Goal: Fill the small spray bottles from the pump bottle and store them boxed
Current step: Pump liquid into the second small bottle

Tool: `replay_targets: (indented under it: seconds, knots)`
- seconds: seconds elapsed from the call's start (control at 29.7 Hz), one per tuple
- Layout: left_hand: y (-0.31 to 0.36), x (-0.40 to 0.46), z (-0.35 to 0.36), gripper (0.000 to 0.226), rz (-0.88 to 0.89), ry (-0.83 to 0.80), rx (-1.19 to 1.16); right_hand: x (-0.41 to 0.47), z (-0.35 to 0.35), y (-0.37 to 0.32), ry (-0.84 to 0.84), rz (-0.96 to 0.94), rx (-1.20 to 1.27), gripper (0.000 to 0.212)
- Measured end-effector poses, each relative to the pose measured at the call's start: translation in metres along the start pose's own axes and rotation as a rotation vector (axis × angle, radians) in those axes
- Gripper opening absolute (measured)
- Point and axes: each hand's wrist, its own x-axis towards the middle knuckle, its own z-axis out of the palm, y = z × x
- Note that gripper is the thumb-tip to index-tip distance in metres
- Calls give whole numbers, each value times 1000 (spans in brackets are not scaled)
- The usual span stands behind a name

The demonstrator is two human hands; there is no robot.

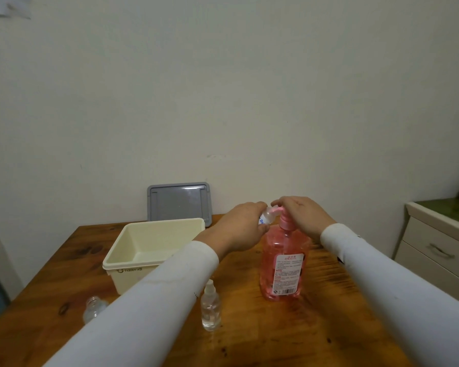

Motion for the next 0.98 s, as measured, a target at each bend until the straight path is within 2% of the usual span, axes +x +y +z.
replay_targets:
  seconds: [0.2,0.34,0.5,0.67,0.84,0.98]
  knots:
    - [3,1,-11,31,20,20,40,2,-9,-11,-2,-30,-106,38]
    - [0,-2,-1,30,0,30,-16,1,1,-3,49,-20,-10,39]
    - [-3,-3,1,30,-3,-3,-9,-1,2,0,16,-18,-38,39]
    - [3,0,-7,33,1,30,13,4,-7,-7,36,-26,-53,39]
    - [1,-2,0,31,-2,16,-2,1,0,2,48,-18,40,38]
    - [-1,-2,1,31,-2,-20,29,0,5,4,11,-16,-18,38]
